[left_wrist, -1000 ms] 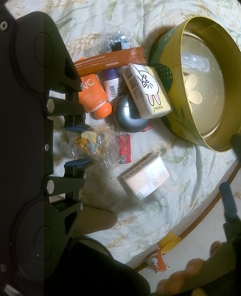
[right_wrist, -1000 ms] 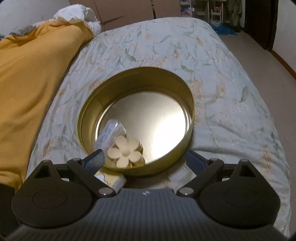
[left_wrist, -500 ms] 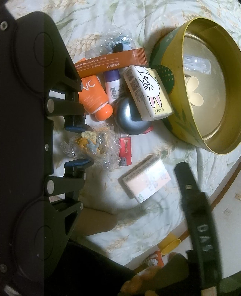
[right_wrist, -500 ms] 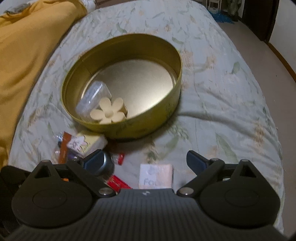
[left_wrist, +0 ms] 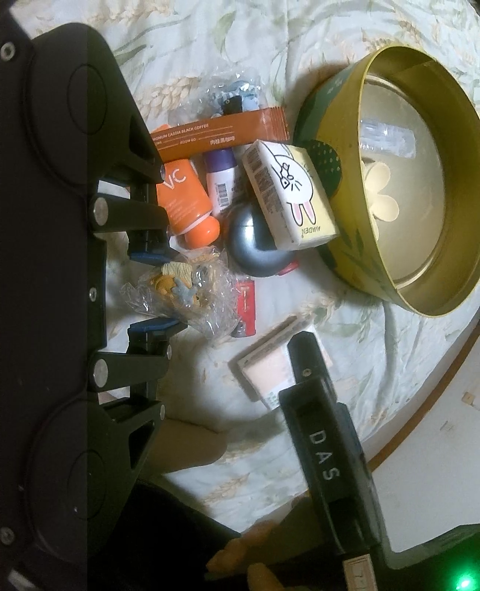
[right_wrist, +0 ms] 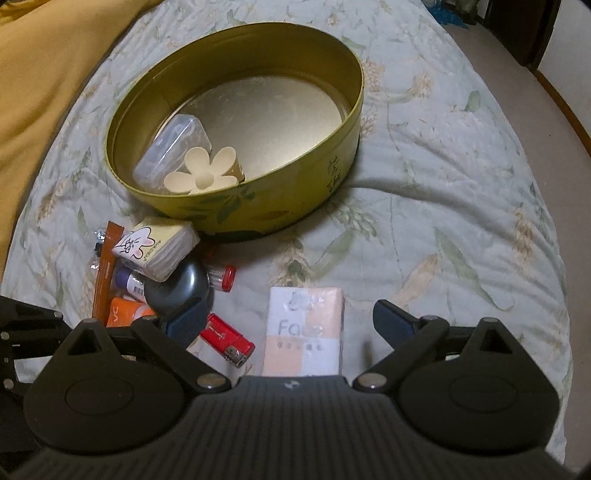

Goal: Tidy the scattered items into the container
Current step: 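Grasp the wrapped candy bag with the left gripper while the right gripper moves to the Face tissue pack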

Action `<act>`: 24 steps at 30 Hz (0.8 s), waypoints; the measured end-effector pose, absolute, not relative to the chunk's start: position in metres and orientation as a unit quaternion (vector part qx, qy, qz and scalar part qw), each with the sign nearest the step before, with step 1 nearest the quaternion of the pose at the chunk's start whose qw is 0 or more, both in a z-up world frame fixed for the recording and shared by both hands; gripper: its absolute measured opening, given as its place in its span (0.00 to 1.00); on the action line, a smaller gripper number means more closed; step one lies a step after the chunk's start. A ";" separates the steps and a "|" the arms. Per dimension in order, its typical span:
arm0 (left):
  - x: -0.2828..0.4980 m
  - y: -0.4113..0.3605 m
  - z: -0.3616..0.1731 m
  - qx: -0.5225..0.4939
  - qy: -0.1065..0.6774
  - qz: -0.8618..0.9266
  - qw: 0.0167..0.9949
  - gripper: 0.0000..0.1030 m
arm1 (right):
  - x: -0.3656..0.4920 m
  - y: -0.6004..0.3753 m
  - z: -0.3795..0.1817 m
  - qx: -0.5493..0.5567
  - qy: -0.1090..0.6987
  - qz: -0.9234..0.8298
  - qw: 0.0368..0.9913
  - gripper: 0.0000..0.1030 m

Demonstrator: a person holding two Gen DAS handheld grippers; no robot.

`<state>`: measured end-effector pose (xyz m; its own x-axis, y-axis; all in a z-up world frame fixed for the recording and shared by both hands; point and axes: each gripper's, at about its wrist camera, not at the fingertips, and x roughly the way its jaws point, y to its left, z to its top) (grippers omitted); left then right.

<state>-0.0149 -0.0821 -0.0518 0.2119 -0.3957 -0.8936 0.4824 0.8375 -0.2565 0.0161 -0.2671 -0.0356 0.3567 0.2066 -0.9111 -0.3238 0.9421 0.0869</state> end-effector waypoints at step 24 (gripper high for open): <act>-0.012 -0.071 -0.034 0.018 0.539 -0.274 0.796 0.25 | 0.018 -0.265 -0.062 -0.053 0.587 0.156 0.793 0.97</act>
